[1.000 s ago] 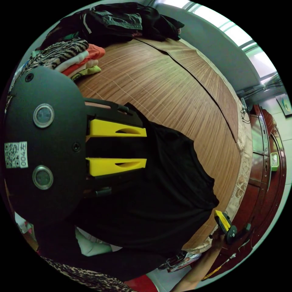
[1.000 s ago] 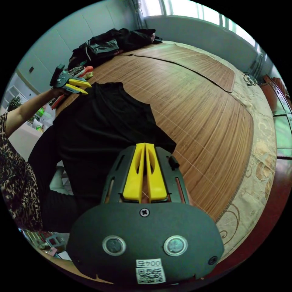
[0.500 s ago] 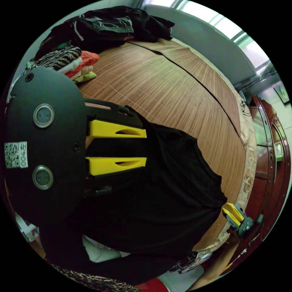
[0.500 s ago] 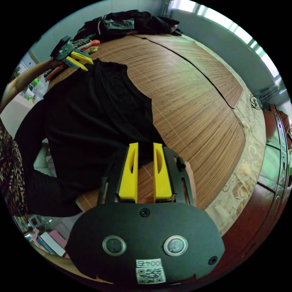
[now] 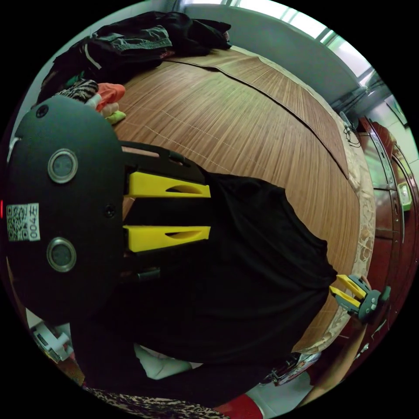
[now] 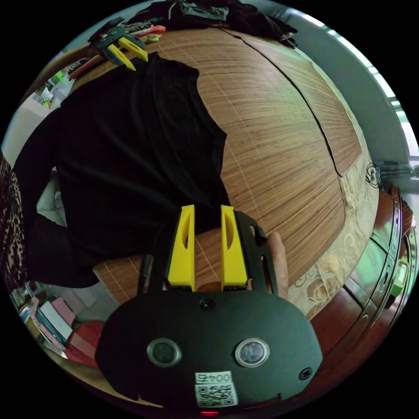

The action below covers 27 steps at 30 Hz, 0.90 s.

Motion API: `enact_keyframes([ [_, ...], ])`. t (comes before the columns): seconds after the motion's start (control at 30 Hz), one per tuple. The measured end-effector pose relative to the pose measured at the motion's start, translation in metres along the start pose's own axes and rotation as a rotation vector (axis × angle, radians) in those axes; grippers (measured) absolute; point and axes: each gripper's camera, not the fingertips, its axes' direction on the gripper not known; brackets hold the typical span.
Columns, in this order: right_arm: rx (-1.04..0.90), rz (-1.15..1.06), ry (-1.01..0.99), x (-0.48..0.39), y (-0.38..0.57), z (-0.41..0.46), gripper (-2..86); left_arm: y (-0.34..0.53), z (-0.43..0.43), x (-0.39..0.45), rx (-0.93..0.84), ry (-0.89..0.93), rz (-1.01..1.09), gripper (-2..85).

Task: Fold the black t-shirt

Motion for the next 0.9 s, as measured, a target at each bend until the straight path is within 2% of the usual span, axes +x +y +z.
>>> enact_keyframes([
  [0.23, -0.073, -0.078, -0.004, -0.007, -0.009, 0.016, 8.2, -0.002, 0.004, -0.002, -0.029, 0.018, 0.034, 9.6],
  [0.43, 0.005, -0.001, -0.077, 0.006, 0.004, 0.017, 1.3, 0.002, -0.001, -0.010, -0.031, 0.064, 0.018, 7.4],
  [0.57, 0.061, 0.066, -0.141, 0.015, 0.020, 0.017, 0.3, 0.010, -0.011, -0.018, -0.004, 0.078, -0.002, 3.1],
  [0.73, 0.114, 0.155, -0.182, 0.021, 0.038, 0.023, 1.8, 0.024, -0.008, -0.042, -0.057, 0.051, -0.153, 0.7],
  [0.8, 0.099, 0.216, -0.195, 0.024, 0.044, 0.032, 3.0, 0.031, -0.003, -0.051, -0.083, 0.093, -0.230, 0.4],
  [0.9, 0.086, 0.328, -0.241, 0.027, 0.062, 0.046, 4.0, 0.048, -0.012, -0.057, -0.024, 0.126, -0.321, 0.3],
])
